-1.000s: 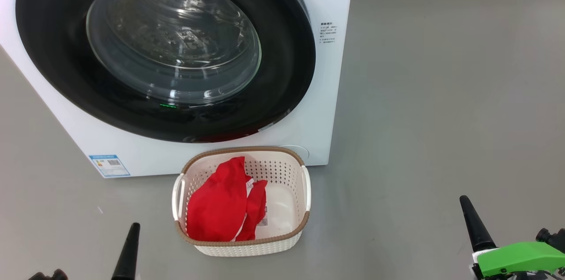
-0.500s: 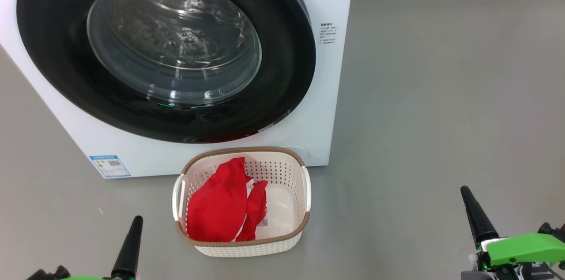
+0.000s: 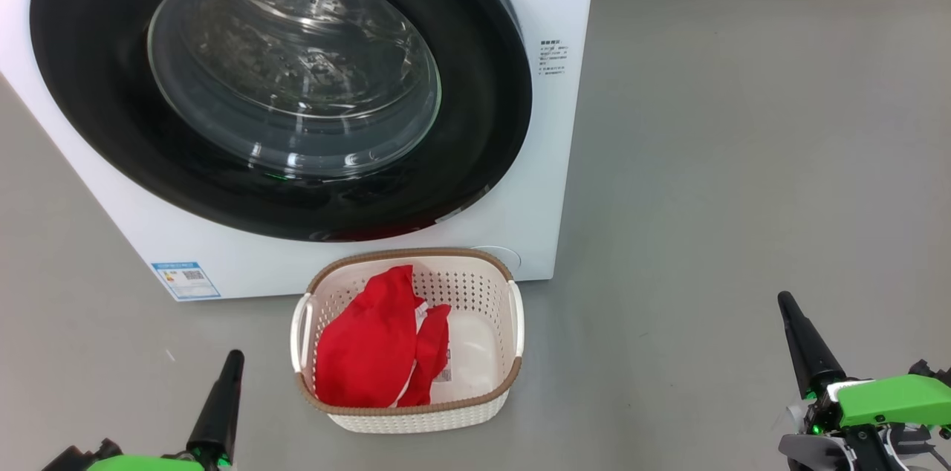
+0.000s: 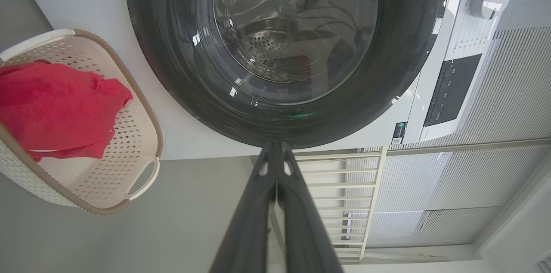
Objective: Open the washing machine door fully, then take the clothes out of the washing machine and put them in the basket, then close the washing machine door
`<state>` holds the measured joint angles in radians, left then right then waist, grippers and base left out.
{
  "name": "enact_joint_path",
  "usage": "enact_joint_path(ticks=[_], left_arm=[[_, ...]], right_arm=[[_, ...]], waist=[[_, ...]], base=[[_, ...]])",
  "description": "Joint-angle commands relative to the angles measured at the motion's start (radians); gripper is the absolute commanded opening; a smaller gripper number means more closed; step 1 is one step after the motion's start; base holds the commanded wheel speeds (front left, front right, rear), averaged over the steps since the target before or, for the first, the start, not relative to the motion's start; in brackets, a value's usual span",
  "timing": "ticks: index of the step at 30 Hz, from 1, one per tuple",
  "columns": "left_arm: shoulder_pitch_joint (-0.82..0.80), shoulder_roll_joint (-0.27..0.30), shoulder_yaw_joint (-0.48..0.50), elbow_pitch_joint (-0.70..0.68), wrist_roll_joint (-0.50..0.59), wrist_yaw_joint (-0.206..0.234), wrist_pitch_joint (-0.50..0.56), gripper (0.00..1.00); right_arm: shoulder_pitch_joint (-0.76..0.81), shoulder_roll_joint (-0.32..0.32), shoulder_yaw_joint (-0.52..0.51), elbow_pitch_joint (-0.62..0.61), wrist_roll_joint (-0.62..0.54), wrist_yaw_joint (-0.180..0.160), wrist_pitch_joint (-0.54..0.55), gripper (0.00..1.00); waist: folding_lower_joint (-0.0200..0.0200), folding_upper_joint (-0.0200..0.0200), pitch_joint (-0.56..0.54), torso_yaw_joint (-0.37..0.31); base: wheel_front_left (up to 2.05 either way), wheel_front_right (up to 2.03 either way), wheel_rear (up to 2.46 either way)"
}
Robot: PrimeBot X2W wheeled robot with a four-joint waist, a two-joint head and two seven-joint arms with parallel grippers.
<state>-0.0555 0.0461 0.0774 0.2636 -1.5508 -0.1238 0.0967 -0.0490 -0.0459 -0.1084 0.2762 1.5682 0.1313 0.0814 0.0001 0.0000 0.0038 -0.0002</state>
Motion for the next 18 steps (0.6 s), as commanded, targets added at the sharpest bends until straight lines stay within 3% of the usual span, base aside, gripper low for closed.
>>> enact_joint_path(ticks=[1, 18], left_arm=[[-0.047, 0.006, 0.036, -0.020, -0.027, -0.007, 0.009, 0.00], [-0.053, 0.004, 0.037, -0.019, -0.057, -0.007, 0.017, 0.00]], right_arm=[[-0.051, -0.017, 0.015, -0.031, 0.025, 0.000, 0.008, 0.00], [-0.057, -0.015, 0.009, -0.032, 0.053, -0.001, 0.020, 0.00]], waist=[[-0.0001, 0.0000, 0.000, 0.000], [-0.0001, 0.0000, -0.001, 0.000]], base=[[0.00, 0.00, 0.00], [0.00, 0.00, 0.00]])
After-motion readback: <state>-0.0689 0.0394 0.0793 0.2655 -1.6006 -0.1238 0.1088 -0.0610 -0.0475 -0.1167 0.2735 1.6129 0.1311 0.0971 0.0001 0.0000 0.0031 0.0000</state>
